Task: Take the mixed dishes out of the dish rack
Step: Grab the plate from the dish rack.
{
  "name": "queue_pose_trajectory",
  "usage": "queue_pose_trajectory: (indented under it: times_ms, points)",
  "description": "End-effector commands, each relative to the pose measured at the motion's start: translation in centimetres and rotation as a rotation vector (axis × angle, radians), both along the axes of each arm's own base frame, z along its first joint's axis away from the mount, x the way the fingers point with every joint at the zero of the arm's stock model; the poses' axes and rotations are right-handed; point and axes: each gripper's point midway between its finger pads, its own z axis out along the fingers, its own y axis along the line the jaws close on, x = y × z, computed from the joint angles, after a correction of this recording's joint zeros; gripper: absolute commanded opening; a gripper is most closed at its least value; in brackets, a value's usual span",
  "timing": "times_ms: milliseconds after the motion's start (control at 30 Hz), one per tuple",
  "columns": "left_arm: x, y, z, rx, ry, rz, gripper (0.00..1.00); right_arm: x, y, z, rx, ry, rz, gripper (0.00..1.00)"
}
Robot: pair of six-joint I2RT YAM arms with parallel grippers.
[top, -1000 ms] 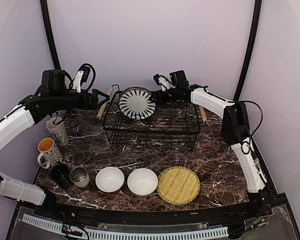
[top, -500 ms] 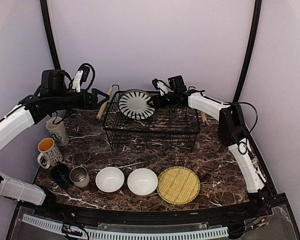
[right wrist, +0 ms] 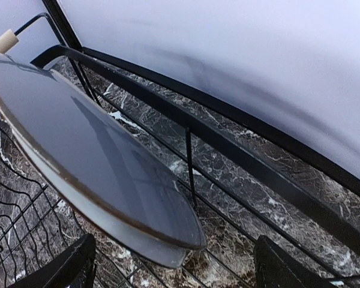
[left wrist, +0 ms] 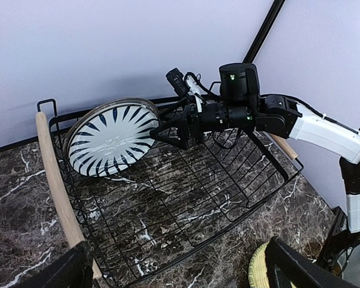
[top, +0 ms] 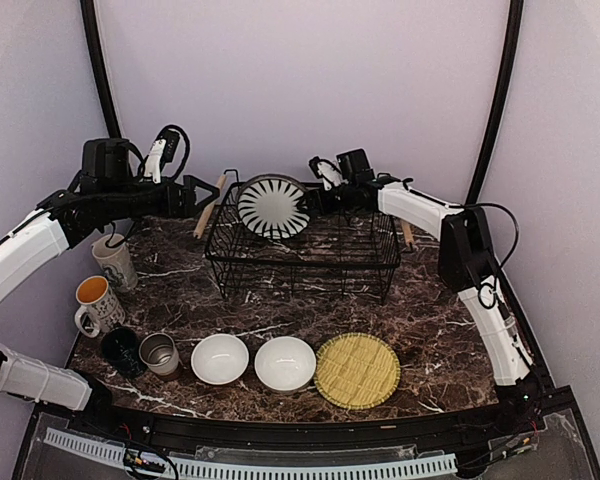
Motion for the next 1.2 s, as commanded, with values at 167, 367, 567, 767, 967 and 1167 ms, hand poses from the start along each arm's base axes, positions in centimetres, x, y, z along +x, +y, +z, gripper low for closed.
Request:
queue_pose_trajectory:
  times_ms: [167, 367, 567, 767, 967, 1167]
  points:
    - [0.0, -0.1, -0.4, -0.021, 0.014, -0.012, 0.99, -2.0, 0.1, 3.7, 0.112, 0.118, -0.036, 0.78]
    - [0.0, -0.1, -0.4, -0.02, 0.014, -0.013, 0.99, -2.0, 1.0, 2.9, 0.16, 0.17, -0.018, 0.58]
    - [0.0, -0.2, -0.4, -0.025, 0.018, -0.02, 0.99, -1.5, 1.1, 2.1, 0.157, 0.153, -0.012, 0.47]
    - [0.0, -0.1, -0.5, -0.019, 0.015, -0.014, 0.99, -0.9, 1.6, 1.0, 0.167, 0.136, 0.014, 0.42]
    - [0.1, -0.1, -0.6, -0.019, 0.021, -0.017, 0.99, -0.4, 2.5, 0.8, 0.18, 0.071, 0.073, 0.41]
    - [0.2, -0.1, -0.6, -0.018, 0.02, -0.014, 0.99, 0.4, 3.2, 0.1, 0.15, -0.061, 0.138, 0.48]
